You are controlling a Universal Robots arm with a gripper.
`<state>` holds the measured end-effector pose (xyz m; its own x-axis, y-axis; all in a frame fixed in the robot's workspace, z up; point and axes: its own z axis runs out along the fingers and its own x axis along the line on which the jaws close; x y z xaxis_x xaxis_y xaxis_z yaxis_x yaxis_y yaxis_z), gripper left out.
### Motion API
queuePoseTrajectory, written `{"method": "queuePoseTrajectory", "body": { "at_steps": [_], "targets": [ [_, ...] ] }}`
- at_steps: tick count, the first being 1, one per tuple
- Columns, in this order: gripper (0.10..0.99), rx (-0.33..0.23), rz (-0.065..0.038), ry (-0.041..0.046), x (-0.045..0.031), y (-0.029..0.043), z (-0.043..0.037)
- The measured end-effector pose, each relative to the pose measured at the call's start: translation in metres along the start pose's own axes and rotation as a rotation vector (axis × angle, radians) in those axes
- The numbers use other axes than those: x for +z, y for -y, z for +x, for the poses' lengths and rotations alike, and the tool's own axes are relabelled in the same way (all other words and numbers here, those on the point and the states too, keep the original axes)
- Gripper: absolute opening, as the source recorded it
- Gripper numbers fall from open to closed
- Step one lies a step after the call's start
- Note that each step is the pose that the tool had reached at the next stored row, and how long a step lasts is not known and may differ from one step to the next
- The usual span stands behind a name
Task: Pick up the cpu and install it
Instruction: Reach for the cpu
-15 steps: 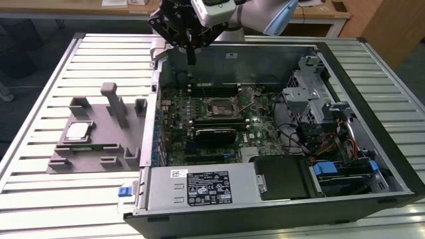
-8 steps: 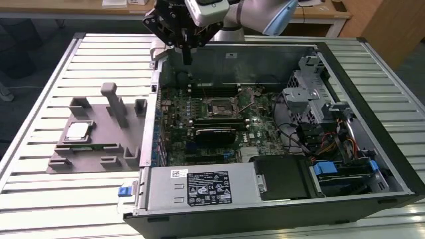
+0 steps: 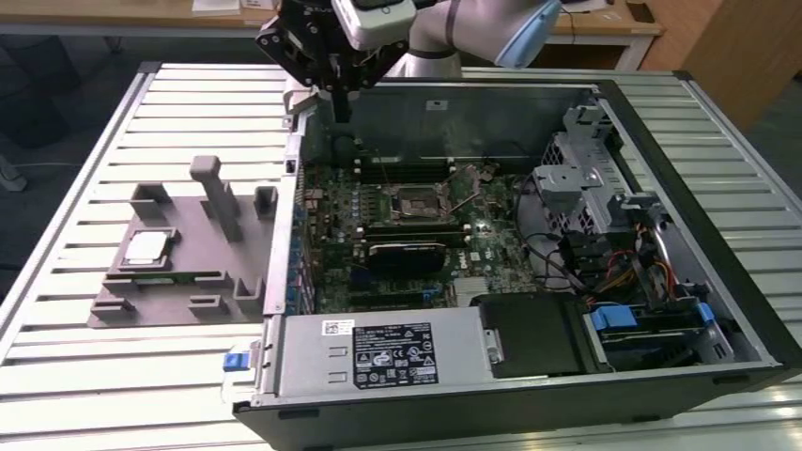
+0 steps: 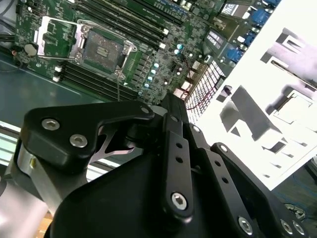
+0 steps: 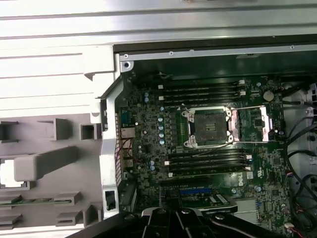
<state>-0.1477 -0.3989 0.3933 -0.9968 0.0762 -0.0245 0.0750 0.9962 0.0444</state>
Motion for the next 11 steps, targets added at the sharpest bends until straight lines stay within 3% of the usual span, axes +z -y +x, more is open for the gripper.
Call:
{"method": "queuePoseTrajectory", "body": {
  "at_steps": [11],
  "targets": [
    [0.106, 0.0, 0.0, 0.0001, -0.0005, 0.0011, 0.0162]
  ]
}}
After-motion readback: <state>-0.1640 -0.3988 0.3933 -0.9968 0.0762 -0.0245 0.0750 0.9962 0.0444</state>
